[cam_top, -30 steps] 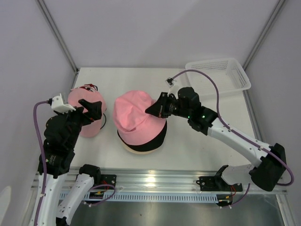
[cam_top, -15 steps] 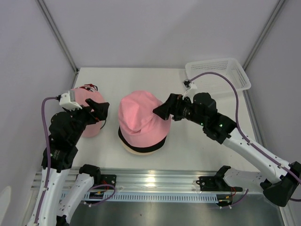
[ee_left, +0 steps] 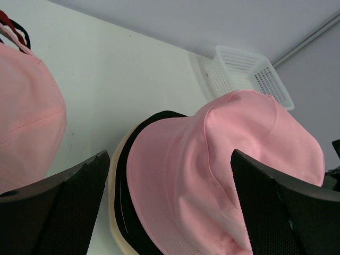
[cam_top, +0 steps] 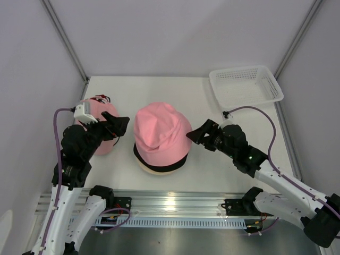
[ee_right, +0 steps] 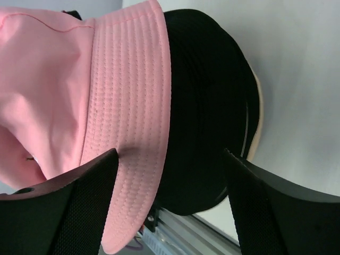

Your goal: Stack the hats

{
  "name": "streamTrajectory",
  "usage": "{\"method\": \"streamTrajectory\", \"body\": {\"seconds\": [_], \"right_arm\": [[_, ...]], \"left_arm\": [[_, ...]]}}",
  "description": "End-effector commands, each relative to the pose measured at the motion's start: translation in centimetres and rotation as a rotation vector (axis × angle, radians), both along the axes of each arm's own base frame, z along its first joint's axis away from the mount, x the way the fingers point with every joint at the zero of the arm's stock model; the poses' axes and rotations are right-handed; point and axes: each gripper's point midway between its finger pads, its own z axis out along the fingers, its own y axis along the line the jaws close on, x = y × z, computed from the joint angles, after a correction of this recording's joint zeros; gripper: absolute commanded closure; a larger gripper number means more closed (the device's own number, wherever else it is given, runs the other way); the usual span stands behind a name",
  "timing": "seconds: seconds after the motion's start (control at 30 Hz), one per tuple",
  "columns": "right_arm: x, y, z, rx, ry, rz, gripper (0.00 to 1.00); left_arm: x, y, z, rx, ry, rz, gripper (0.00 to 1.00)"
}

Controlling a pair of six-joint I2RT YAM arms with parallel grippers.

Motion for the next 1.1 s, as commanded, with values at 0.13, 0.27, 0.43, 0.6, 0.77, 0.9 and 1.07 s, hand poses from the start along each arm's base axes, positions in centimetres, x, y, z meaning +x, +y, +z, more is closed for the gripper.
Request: {"method": "streamTrajectory", "body": {"seconds": [0.13, 0.27, 0.43, 0.6, 0.77, 0.9, 1.07], "right_arm": [[1.0, 2.3, 3.5, 0.184, -0.077, -0.001, 0.43], [0.7, 1.6, 2.7, 0.176, -0.057, -0.034, 0.77], [0.2, 0.3, 2.6, 0.177, -0.080, -0.066, 1.00], [0.0, -0.6, 0.2, 0.095, -0.103, -0.067, 1.00], [-0.5, -0.3, -2.2, 0.034, -0.178, 0.005, 1.00], [-1.0, -0.5, -5.9, -0.013, -0.148, 0.012, 1.00], [-0.8, -0.6, -7.0, -0.066, -0.154, 0.020, 1.00]], "left_arm": [[0.5, -0.9, 0.0, -0.032, -0.003, -0.040, 0.03], [0.4, -0.8, -0.4, -0.028, 0.006, -0.034, 0.03], [0.7, -0.6, -1.6, -0.038, 0.047, -0.015, 0.02], [0.8, 0.6, -3.5, -0.090, 0.114, 0.089, 0.02], [0.8, 0.8, -4.1, -0.117, 0.124, 0.112, 0.02], [1.1, 0.2, -5.2, -0.170, 0.156, 0.104, 0.02], [1.5, -1.9, -6.6, -0.231, 0.173, 0.007, 0.07]]}}
